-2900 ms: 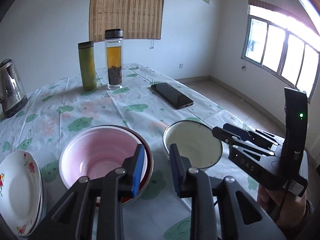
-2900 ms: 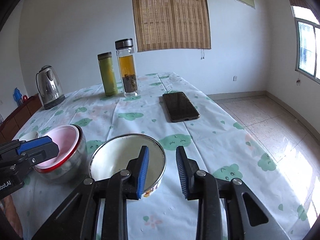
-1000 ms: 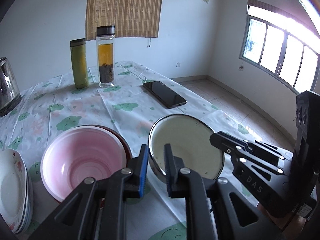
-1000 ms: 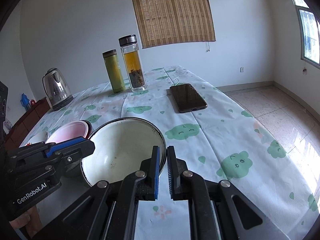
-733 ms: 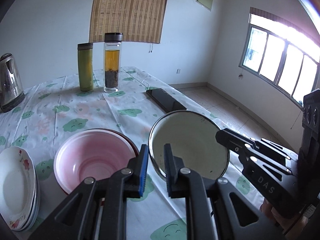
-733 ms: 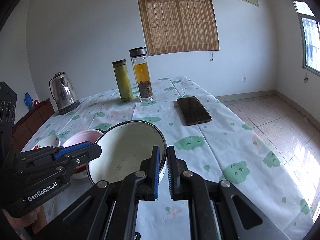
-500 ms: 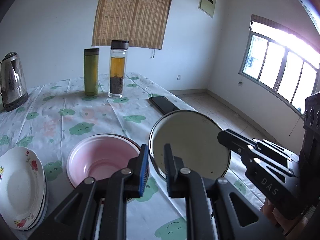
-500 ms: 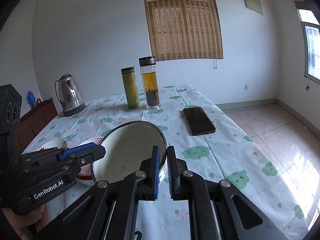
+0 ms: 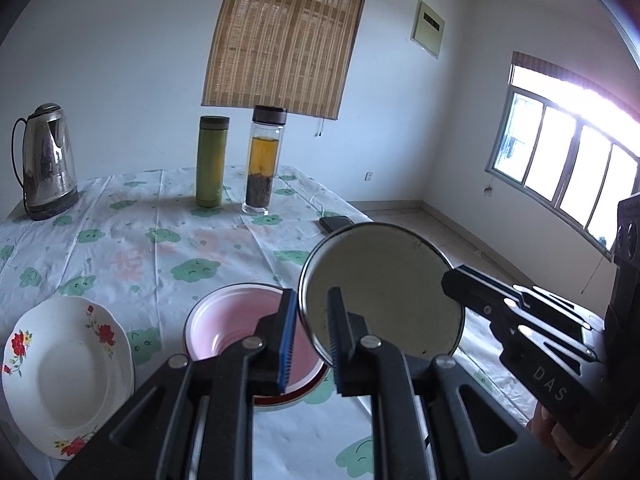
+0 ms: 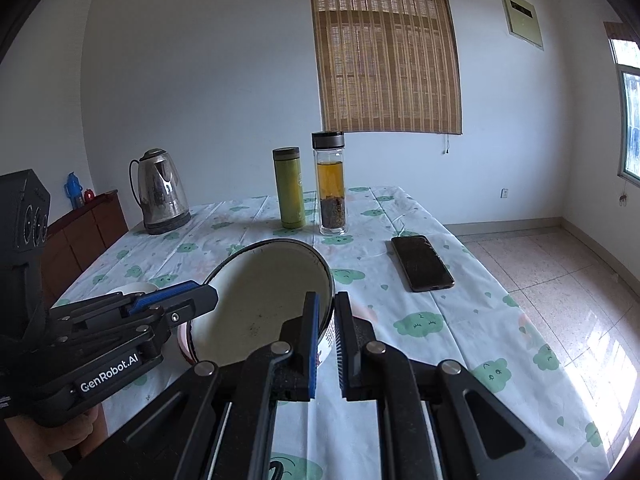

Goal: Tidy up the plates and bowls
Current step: 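Lift the enamel bowl with both grippers over the pink bowl, then lower the enamel bowl into the pink bowl with both grippers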

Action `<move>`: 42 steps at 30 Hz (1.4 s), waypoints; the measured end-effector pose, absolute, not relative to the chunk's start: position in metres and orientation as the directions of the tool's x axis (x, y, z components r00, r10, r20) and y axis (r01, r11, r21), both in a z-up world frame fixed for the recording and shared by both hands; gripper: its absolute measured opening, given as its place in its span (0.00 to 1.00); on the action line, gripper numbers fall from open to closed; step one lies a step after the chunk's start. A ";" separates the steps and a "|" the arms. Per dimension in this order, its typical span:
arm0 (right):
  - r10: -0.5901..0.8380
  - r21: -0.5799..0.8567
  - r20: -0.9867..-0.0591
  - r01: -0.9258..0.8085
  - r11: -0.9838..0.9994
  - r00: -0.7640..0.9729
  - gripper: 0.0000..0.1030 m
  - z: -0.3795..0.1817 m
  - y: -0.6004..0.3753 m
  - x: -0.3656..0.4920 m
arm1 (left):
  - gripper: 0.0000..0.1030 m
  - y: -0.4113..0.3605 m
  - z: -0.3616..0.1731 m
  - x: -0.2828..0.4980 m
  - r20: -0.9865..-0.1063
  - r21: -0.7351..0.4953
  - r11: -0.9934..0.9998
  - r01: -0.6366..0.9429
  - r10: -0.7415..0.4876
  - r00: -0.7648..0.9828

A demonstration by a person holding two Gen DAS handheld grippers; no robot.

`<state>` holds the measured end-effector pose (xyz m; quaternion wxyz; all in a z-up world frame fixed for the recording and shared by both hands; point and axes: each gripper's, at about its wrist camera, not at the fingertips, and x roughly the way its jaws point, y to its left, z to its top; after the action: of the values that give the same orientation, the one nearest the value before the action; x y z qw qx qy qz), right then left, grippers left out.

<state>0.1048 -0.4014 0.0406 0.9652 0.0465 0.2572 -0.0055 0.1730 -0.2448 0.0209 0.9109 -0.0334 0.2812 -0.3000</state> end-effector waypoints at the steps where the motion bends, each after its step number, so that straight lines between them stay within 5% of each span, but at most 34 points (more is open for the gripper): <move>1: 0.016 0.084 -0.496 0.030 0.996 0.868 0.08 0.042 -0.399 0.105 | 0.12 -0.242 0.022 0.173 -0.489 -0.232 0.820 0.524 -0.563 0.666; 42: 0.093 0.093 -0.607 -0.046 0.995 0.789 0.09 0.006 -0.353 0.168 | 0.12 -0.194 -0.002 0.218 -0.523 -0.320 0.861 0.395 -0.508 0.684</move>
<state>0.1679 -0.3534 0.0060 0.9451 0.0364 0.3226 0.0368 0.2178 -0.1944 -0.0016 0.9131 -0.0910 0.3112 -0.2472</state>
